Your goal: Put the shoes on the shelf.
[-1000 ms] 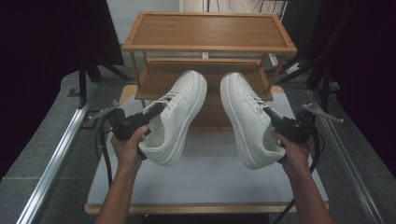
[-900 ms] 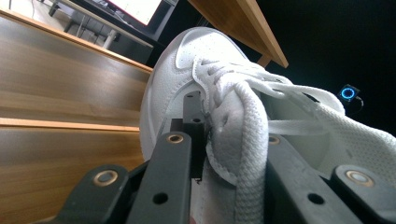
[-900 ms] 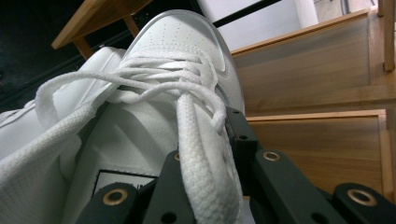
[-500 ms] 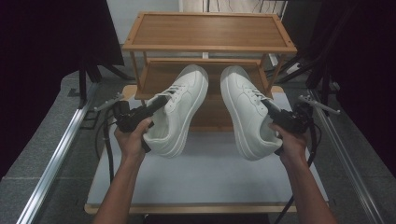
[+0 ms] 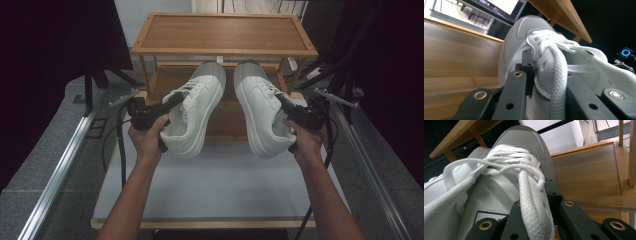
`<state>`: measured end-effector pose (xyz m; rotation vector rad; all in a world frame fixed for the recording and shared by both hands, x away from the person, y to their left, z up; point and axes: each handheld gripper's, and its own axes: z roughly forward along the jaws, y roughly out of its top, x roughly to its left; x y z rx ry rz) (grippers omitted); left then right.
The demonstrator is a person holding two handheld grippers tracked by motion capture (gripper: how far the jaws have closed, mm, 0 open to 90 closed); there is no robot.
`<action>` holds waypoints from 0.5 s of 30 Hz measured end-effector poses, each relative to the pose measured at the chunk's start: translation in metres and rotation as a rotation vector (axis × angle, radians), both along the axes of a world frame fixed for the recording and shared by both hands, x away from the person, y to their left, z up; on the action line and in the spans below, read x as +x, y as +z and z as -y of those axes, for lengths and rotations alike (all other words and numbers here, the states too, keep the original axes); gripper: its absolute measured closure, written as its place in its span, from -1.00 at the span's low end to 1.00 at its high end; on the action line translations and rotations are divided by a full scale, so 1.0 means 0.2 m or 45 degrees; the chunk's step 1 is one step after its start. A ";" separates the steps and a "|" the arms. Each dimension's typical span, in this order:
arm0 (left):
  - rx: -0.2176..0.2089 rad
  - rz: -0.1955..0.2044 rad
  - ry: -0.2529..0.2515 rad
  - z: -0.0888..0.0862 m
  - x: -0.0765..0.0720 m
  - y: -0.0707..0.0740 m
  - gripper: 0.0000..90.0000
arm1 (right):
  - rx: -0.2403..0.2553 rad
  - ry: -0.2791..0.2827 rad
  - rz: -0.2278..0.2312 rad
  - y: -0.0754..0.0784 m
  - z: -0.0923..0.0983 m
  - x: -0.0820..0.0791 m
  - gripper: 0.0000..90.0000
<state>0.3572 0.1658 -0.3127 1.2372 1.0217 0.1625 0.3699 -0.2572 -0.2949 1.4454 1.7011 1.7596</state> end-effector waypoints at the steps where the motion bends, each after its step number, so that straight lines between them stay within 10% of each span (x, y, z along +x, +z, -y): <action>1: -0.001 -0.001 0.002 0.00 0.01 0.00 0.81 | 0.008 0.001 -0.009 0.00 -0.01 0.01 0.85; 15: 0.024 -0.042 0.074 0.03 0.14 0.04 0.81 | -0.019 -0.055 -0.008 0.06 -0.06 0.13 0.86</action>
